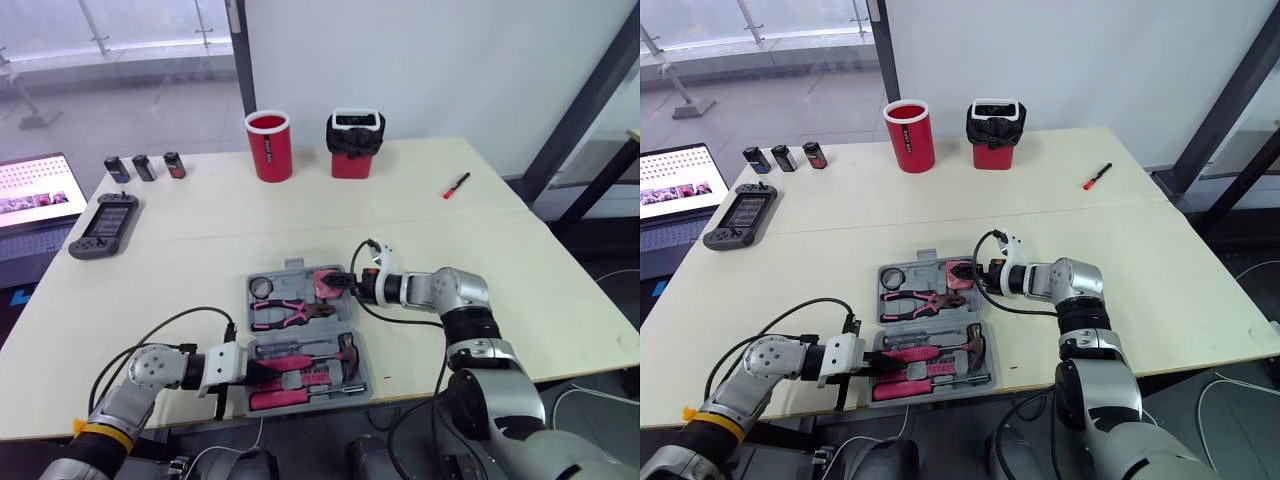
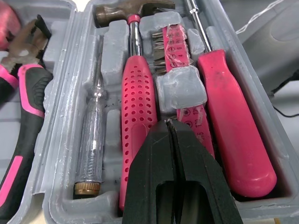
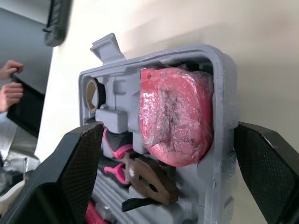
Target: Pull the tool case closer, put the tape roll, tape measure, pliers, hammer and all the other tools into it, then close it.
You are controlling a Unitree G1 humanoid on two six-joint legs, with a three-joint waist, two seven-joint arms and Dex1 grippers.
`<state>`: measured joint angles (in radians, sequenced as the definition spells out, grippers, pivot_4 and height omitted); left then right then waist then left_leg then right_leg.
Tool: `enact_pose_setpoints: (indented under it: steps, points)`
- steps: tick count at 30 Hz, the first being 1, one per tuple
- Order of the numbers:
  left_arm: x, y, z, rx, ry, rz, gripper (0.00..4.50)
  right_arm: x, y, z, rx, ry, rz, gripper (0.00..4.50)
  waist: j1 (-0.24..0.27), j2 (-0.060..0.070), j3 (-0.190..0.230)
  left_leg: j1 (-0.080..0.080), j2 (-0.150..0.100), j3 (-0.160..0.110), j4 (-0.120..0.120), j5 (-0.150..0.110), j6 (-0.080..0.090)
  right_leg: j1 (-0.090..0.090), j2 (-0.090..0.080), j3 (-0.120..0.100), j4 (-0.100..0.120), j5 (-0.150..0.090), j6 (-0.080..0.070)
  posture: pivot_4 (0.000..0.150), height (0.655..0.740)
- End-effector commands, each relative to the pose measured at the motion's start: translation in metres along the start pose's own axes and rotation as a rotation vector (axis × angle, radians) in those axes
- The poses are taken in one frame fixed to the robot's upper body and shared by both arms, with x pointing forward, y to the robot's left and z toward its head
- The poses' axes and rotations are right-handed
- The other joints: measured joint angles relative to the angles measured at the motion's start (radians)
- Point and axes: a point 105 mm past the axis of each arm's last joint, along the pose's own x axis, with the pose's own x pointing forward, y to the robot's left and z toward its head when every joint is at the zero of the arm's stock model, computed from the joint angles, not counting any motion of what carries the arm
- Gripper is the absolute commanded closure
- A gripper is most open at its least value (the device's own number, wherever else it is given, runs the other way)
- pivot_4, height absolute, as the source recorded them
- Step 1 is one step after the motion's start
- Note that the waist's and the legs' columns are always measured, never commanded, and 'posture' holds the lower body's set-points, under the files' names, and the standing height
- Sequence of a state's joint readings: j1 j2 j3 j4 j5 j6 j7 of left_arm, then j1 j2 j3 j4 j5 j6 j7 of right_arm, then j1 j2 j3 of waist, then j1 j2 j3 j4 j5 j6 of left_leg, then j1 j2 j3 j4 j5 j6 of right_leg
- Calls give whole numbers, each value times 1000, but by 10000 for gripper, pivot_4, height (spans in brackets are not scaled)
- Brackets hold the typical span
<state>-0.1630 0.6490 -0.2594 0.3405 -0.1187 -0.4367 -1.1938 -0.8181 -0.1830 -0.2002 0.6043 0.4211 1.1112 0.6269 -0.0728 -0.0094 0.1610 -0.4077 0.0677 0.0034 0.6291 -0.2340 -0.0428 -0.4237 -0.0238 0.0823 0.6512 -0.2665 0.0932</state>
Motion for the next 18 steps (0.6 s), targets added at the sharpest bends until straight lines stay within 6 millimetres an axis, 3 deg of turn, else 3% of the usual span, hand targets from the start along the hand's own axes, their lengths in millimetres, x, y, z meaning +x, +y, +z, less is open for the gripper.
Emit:
enact_pose_setpoints:
  steps: [1, 11, 18]
  points:
    - [-3, -20, -30, -91, 142, -69, 45000, -4, 31, 15, -86, -44, 142, 763, 0, 0, 0, 0, 0, 0, 0, 0, 0, 0, 0, 0, 0, 0, 0, 1500, 7387]
    - [-8, -14, -29, -71, 151, -60, 45000, -22, 47, 5, -293, 16, 206, 763, 1, 0, 0, 0, 0, 0, -1, 0, 0, -1, 0, 0, 0, 0, 0, 1500, 7387]
    - [-20, 0, -8, -43, 110, -6, 45000, -29, 51, 2, -380, 39, 207, 763, 0, 0, 0, -1, 0, -2, -1, 0, 0, -2, 1, 0, 0, -1, 0, 1500, 7387]
